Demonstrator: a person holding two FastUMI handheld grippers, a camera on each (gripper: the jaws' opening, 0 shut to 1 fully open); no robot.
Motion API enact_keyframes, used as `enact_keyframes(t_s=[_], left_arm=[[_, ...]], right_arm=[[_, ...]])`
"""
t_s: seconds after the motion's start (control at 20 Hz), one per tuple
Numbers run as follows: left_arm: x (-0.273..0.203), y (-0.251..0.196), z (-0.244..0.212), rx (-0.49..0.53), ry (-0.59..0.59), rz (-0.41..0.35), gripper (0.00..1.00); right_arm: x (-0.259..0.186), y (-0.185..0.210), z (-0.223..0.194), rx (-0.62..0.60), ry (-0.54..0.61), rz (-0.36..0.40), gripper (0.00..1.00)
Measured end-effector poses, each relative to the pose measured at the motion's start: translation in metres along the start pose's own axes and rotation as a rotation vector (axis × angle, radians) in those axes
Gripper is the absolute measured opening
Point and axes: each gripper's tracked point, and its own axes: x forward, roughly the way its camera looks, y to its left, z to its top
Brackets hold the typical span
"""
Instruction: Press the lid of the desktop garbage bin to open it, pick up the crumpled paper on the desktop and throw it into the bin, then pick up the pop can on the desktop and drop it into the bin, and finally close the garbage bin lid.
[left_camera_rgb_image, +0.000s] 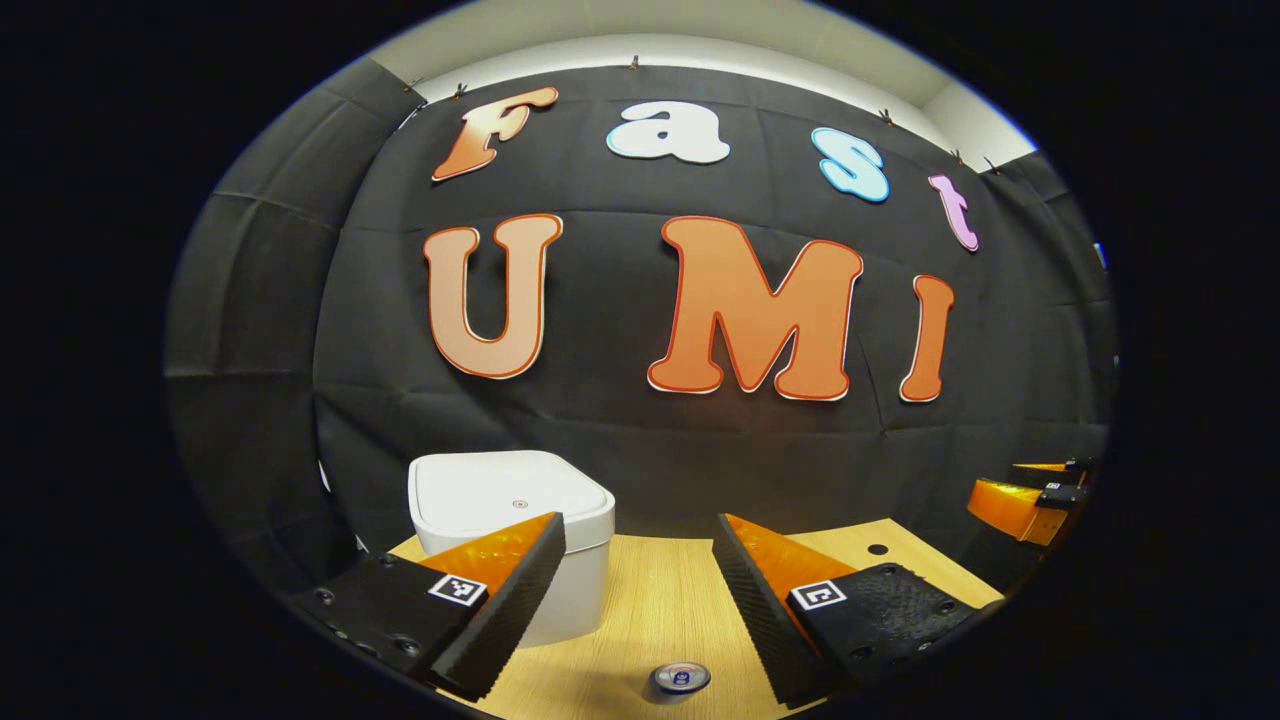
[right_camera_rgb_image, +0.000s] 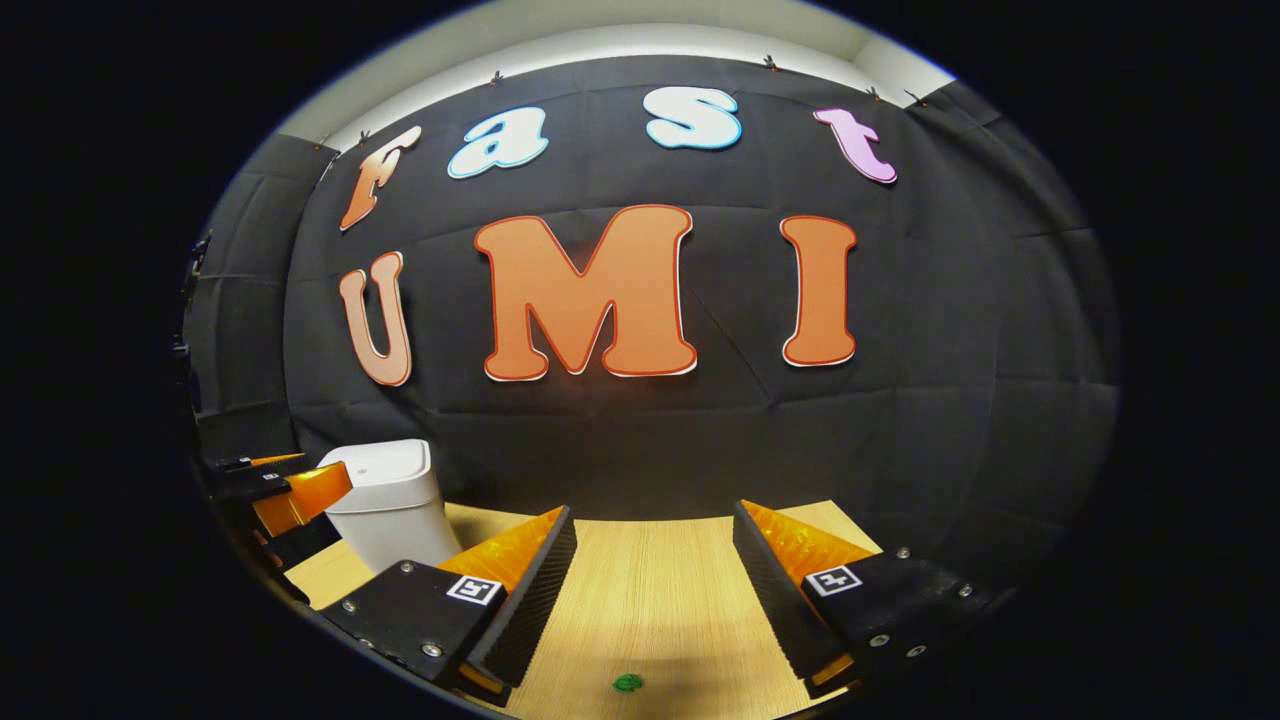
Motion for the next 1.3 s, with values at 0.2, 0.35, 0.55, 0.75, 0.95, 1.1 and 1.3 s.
enact_keyframes(t_s=[0.2,0.35,0.55,0.75,0.95,1.1,1.3], left_arm=[[0.001,0.002,0.001,0.005,0.000,0.002,0.94],[0.000,0.003,0.001,0.001,0.004,0.000,0.94],[-0.002,0.000,0.003,-0.010,0.008,-0.029,0.90],[-0.006,0.003,0.010,0.001,-0.001,-0.032,0.74],[-0.009,0.012,0.015,-0.013,-0.003,-0.026,0.39],[-0.009,0.017,0.018,-0.021,0.019,-0.036,0.14],[-0.003,0.038,0.032,-0.001,0.014,-0.006,0.00]], right_arm=[[-0.002,0.002,0.000,-0.002,0.001,0.001,0.94],[-0.004,0.001,0.000,-0.004,-0.001,-0.003,0.95],[-0.006,-0.001,0.002,-0.007,-0.005,-0.011,0.94],[-0.009,0.001,0.007,-0.004,-0.016,-0.013,0.94],[-0.010,0.008,0.007,-0.013,-0.013,0.001,0.95],[-0.010,0.013,0.006,-0.017,-0.006,0.010,0.94],[-0.010,0.015,0.008,0.003,0.002,0.021,0.94]])
